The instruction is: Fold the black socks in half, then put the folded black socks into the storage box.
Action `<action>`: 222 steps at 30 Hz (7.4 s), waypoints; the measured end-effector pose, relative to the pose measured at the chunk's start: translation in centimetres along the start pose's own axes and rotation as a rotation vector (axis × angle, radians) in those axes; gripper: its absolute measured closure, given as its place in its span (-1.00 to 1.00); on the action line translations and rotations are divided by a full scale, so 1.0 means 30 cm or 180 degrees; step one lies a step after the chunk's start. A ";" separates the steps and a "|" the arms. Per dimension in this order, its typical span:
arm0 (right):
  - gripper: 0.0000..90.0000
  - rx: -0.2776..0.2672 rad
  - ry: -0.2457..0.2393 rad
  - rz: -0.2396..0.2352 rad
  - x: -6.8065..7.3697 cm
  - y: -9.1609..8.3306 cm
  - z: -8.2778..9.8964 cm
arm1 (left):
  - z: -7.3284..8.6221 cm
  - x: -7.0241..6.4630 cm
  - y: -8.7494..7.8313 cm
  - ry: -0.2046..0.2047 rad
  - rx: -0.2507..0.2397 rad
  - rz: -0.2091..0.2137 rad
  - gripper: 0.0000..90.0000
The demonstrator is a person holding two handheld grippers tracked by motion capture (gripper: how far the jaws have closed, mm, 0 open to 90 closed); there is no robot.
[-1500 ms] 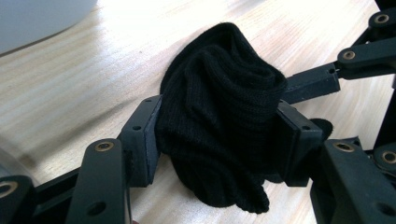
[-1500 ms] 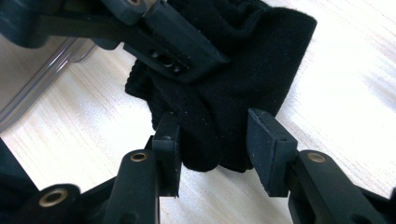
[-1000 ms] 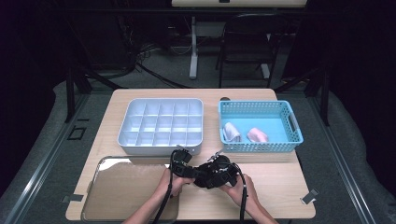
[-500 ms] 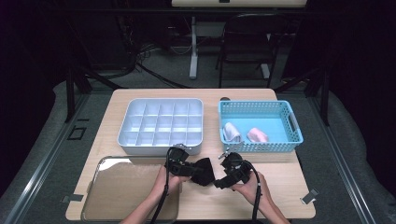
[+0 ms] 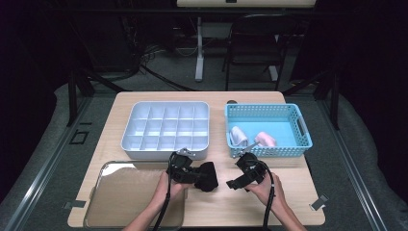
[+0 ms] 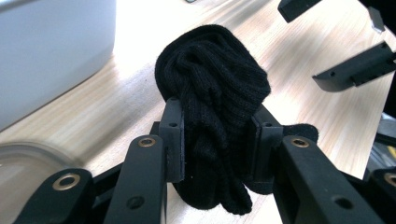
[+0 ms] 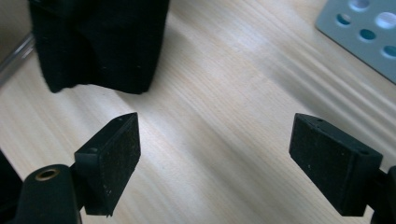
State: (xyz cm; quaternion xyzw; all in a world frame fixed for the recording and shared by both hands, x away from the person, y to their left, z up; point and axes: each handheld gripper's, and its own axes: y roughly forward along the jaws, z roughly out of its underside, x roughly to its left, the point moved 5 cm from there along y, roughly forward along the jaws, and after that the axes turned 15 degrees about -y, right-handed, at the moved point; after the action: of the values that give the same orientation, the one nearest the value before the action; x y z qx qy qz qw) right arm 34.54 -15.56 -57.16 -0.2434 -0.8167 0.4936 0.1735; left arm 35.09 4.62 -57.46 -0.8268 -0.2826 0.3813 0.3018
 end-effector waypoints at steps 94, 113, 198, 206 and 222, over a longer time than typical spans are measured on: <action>-0.85 -0.0004 0.0530 0.0067 -0.159 -0.052 0.074 | -0.327 -0.041 -0.314 0.0635 -0.0756 -0.0775 0.44; -0.85 -0.0063 0.0548 0.0072 -0.166 -0.059 0.069 | -0.387 0.078 -0.164 0.0511 -0.0510 -0.1067 0.44; -0.82 -0.0010 0.0488 0.0033 -0.150 -0.066 0.069 | -0.341 0.153 0.098 0.0342 0.0739 -0.0855 0.53; -0.82 -0.0050 0.0496 0.0018 -0.151 -0.071 0.066 | -0.354 0.146 0.080 0.0283 0.0723 -0.0789 0.40; -0.82 -0.0118 0.0561 0.0043 -0.167 -0.086 0.073 | -0.382 0.101 -0.066 0.0361 0.0278 -0.0800 -0.47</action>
State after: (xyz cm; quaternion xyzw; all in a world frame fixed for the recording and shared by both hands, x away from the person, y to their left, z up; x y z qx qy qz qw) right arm 36.93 -20.99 -56.07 -0.2945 -0.8056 0.4562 0.2369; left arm 45.48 4.80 -51.40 -0.7912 -0.3496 0.3052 0.3983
